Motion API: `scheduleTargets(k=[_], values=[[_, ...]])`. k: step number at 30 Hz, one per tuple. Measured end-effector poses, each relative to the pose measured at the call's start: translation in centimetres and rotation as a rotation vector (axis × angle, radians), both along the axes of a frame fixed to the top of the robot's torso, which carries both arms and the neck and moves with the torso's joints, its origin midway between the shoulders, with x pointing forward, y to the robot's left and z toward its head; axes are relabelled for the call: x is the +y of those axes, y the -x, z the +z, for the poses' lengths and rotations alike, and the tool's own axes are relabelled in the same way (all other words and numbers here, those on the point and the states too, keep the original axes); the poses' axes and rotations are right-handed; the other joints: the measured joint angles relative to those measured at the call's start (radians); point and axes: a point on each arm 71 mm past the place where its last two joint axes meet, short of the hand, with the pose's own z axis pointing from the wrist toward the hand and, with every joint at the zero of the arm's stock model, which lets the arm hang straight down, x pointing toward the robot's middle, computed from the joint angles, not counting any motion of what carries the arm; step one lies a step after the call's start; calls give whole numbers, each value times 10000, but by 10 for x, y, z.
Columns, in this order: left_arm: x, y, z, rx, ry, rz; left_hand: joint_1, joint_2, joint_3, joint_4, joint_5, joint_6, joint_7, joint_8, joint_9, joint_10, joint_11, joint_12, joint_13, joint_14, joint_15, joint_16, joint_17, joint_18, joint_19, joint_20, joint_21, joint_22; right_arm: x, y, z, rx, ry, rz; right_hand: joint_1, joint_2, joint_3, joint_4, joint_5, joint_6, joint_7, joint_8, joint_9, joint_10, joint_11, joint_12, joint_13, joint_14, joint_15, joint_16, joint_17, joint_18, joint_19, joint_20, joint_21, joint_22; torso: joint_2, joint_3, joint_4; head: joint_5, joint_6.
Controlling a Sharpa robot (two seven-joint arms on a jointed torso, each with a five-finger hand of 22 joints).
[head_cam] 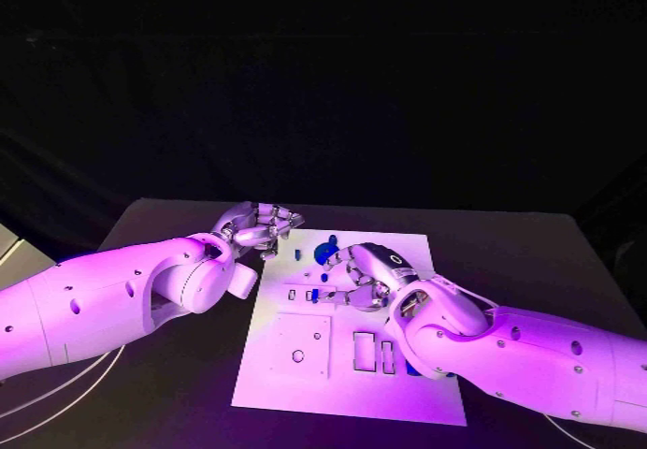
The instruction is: Assemble the parts on the task board
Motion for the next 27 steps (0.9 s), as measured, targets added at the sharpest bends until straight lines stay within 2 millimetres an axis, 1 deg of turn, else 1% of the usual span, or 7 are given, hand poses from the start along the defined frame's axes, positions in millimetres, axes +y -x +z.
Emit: scheduleTargets(k=[2,3,6,9,11,18,27], values=[[1,0,-4,280,-695,-328,-450,132,-181,4,0,177,-110,335,131,580,-98,794,885,196,-89,134,332,-2,262,-69,152,280,-12,-1,11,-80,-311,94,33,34,17,17,0,0,0,-48,-11,0,0,-65,0,0,0,0,0,0,0,0,0,0,-37,5,-36,48,12],[1,0,-6,401,-1023,-490,-607,195,-275,8,0,293,-225,583,259,973,-175,1247,1459,253,-147,237,413,-164,488,-117,264,512,-17,-2,15,-90,-440,136,126,59,71,16,0,0,0,-49,-12,-24,24,-78,0,0,0,0,0,0,0,0,0,0,-52,7,-54,68,12],[-1,0,-12,797,-2166,-1064,-766,270,-367,21,0,413,-346,927,449,1408,-286,1717,2073,289,-196,333,444,-161,731,-221,380,787,-32,-1,25,-10,-851,231,200,65,72,16,0,0,0,-49,-22,-35,35,-101,0,-36,36,0,-1,-1,0,0,0,-1,-112,18,-107,136,-6],[-5,1,-16,1179,-3309,-1636,-945,344,-490,12,0,622,-519,1322,713,1864,-458,2102,2651,266,-384,488,444,-162,937,-352,488,1024,-46,1,31,215,-1277,216,200,65,71,16,0,0,0,-49,-22,-35,35,-101,0,-36,36,0,-1,-1,0,0,0,-1,-171,37,-148,206,-39],[-9,2,-19,1433,-4145,-2037,-1010,409,-515,26,0,711,-607,1538,889,2104,-544,2295,2963,274,-435,556,444,-318,1129,-417,562,1206,-56,1,34,411,-1567,108,200,64,71,16,0,0,0,-48,-22,-35,35,-101,0,-36,35,0,-1,-1,0,0,0,-1,-206,55,-169,256,-78],[-23,-1,-20,1979,-6616,-2946,-1593,519,-878,63,0,772,-754,2079,1458,2416,-730,2503,3408,263,-590,616,443,-316,1403,-575,660,1533,-87,-5,42,1003,-2365,-612,239,104,97,42,0,0,1,-48,-22,0,69,-101,0,-36,35,0,-2,-1,0,-1,0,-2,-301,110,-216,366,-197],[-41,-8,-20,2528,-8640,-3259,-1933,646,-1052,52,0,702,-823,2184,1725,2431,-745,2503,3425,298,-624,616,442,-315,1426,-598,660,1562,-108,-16,44,1520,-2957,-1384,239,104,97,42,0,0,1,-48,-21,0,69,-101,0,-36,35,0,-3,-1,-1,-1,0,-3,-363,157,-234,377,-279]])
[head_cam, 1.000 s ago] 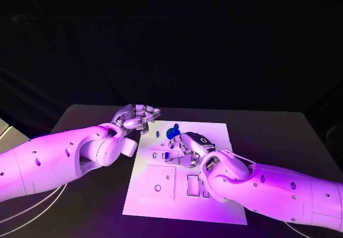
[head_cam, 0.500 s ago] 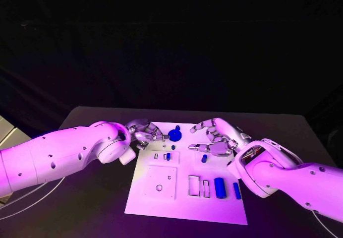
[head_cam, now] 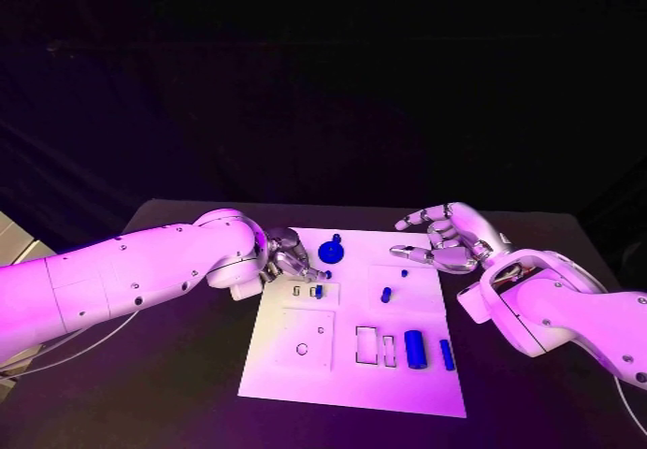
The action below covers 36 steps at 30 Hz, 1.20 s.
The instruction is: Assemble the parts on the task board
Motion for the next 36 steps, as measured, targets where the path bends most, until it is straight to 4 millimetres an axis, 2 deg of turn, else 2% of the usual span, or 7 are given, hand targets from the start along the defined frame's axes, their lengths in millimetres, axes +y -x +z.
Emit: scheduleTargets(k=[8,26,36], values=[[-7,-3,2,164,-853,-113,-144,67,-56,2,0,-57,19,2,73,0,0,0,31,0,0,0,-1,0,29,-30,0,36,-6,-4,-1,254,-196,-270,0,0,0,0,0,0,0,0,0,0,0,0,0,0,0,0,-1,1,-3,4,0,-1,-5,3,-13,16,-29],[-17,-2,-5,803,-1582,-675,-357,95,-207,15,-45,-73,3,74,186,-1,1,0,54,0,1,-1,-3,1,65,-66,37,102,-9,-8,-3,458,-276,-486,0,0,0,0,0,0,0,0,1,0,0,-39,0,0,-1,0,0,1,-36,36,0,7,0,-33,5,-33,-99],[-20,-2,-6,850,-1609,-721,-368,107,-206,14,-45,-93,-17,74,232,-1,1,0,53,0,1,-1,-4,0,100,-31,37,130,-8,-9,-4,516,-256,-531,-8,8,0,0,0,0,0,1,1,0,-1,-38,0,1,-1,0,6,1,1,72,-40,6,4,-27,-6,-55,-101]])
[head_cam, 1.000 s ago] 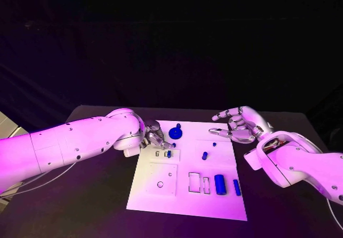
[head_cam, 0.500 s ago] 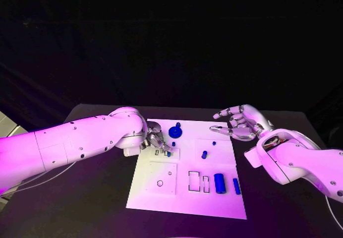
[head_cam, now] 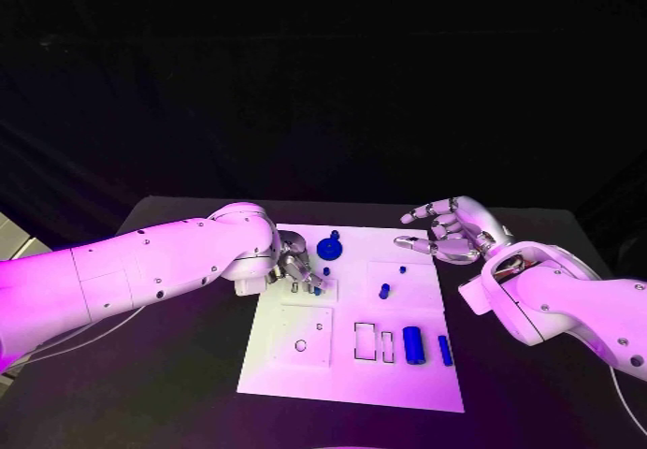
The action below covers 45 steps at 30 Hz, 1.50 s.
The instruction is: Assemble the parts on the task board
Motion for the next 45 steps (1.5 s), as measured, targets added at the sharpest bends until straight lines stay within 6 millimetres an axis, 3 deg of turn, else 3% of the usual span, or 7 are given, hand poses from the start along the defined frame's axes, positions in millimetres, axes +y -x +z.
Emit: scheduleTargets(k=[8,21,28,31,35,43,45], values=[[-3,0,0,20,59,-39,71,72,0,0,0,-14,-14,42,69,0,0,0,5,-36,-36,0,-1,0,0,0,0,6,0,-1,-1,45,23,-34,-38,38,0,0,0,0,0,0,0,0,-1,0,0,0,0,0,-1,-1,0,-1,0,-1,5,7,8,-16,-14],[-3,-3,-4,143,92,52,656,380,252,-55,0,-87,-15,43,247,0,0,0,13,-36,-35,0,-1,1,-1,0,-5,22,0,-2,-2,143,73,-63,-36,40,0,0,0,0,0,0,0,0,0,0,0,0,0,0,-3,0,0,-1,0,-3,2,7,5,-47,-19],[-3,-4,-4,162,247,78,1546,610,923,-120,78,-125,-51,173,482,-3,-47,0,42,-37,-113,0,-2,1,-1,0,-5,26,-1,-2,-2,207,117,-84,1,77,27,-27,0,0,0,0,0,0,0,0,0,0,0,0,-3,0,0,-1,0,-4,-1,-4,6,-56,-10],[-4,-4,-3,163,379,118,2127,559,1789,-167,51,-249,-103,264,661,29,-116,0,92,-15,-165,-1,-2,0,35,-36,-6,63,-1,-3,-3,237,136,-88,1,77,27,-27,0,1,0,0,1,0,0,0,0,0,0,0,-4,0,0,-1,0,-4,-2,-6,7,-57,-19],[-3,-3,-3,231,593,242,2409,345,2338,264,17,-327,-109,518,661,82,-167,-59,118,-15,-164,0,-2,1,35,-36,-6,83,-1,-3,-4,301,177,-98,1,77,27,-27,0,0,0,0,1,0,0,0,0,0,0,0,-4,0,0,-1,-36,-5,-5,-6,12,-47,-31],[1,-2,-3,277,963,552,2467,227,3032,377,-32,-373,-124,518,661,141,-222,-61,156,-15,-164,0,-3,0,70,-72,-6,111,-2,-4,-5,416,246,-101,2,77,27,-27,0,0,0,0,1,0,-1,0,0,0,0,0,-5,0,0,-1,-36,-5,-6,-6,15,-32,-36],[3,-2,-2,272,1033,635,2230,-11,3492,345,20,-372,-124,520,661,182,-261,-61,191,-52,-200,0,-2,0,70,-72,-5,130,-2,-4,-5,439,262,-101,2,77,27,-27,0,1,0,0,0,0,0,0,0,0,0,0,-6,1,0,-1,-36,-6,-6,-4,15,-31,-34]])
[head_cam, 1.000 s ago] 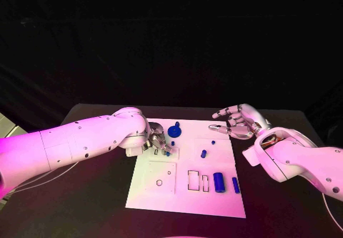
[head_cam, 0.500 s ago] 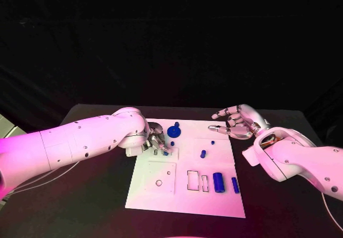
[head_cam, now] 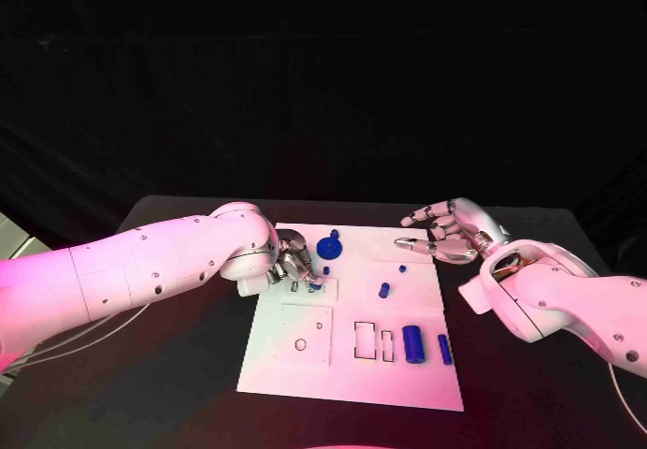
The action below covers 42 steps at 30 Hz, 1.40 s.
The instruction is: Assemble the parts on the task board
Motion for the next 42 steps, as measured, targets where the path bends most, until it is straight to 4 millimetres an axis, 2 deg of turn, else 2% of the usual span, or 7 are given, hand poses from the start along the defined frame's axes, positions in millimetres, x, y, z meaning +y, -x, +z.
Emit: scheduleTargets(k=[1,5,7,8,9,14,42], values=[[1,0,0,-2,29,37,-128,-128,145,0,20,0,0,270,0,41,14,0,31,5,-5,0,0,0,0,0,34,8,0,0,0,14,10,-1,0,0,0,0,0,0,0,0,0,0,0,0,0,0,0,0,0,-1,0,0,0,0,0,2,0,6,2],[3,1,1,-24,120,157,-728,-404,721,-165,33,4,-2,623,2,261,-75,109,240,5,-78,0,0,1,-2,-74,36,5,-1,0,-1,55,40,0,-54,54,0,0,0,0,0,0,0,0,0,0,0,0,0,0,-1,-1,0,0,0,0,3,4,2,17,-4],[4,2,1,-52,145,193,-967,-461,781,-107,66,44,-42,657,1282,293,-98,127,320,34,-107,0,0,1,22,-99,36,10,-1,-1,-1,70,52,2,-54,54,0,0,0,0,0,0,0,0,0,0,0,0,0,0,-1,-1,0,0,0,0,6,6,3,20,-12],[4,2,2,-65,153,206,-1057,-502,879,-158,67,64,-62,658,1598,354,-100,155,357,34,-107,0,0,1,51,-128,36,26,-1,-1,-1,77,58,3,-54,54,0,0,0,0,0,0,0,0,0,0,0,0,0,0,-1,-1,0,0,0,-1,8,8,3,20,-17],[4,3,2,-85,163,224,-1185,-629,1187,-437,66,72,-70,691,1607,372,-117,178,411,34,-107,0,-1,1,52,-128,36,55,-1,-1,-1,86,65,7,-54,54,0,0,0,0,0,0,0,0,0,0,0,0,0,0,-1,-1,0,0,0,-1,11,9,3,24,-24],[4,4,2,-223,92,181,-1454,-711,1242,-385,67,97,-94,756,1939,462,-136,226,507,-1,-141,0,-1,-155,105,-181,76,124,-1,-1,-2,120,90,15,-54,54,0,0,0,0,0,0,1,0,0,0,0,0,0,0,-1,-1,0,0,0,-1,12,11,9,33,-56],[-2,8,-3,-1349,-1065,-456,-1599,-753,1243,-387,63,206,-199,756,2006,532,-136,226,559,34,-176,39,7,-154,105,-179,114,206,-2,-2,-2,171,152,29,-94,94,0,0,0,0,0,0,1,0,0,0,0,0,0,0,5,0,0,0,0,6,16,-7,-8,106,-174]])
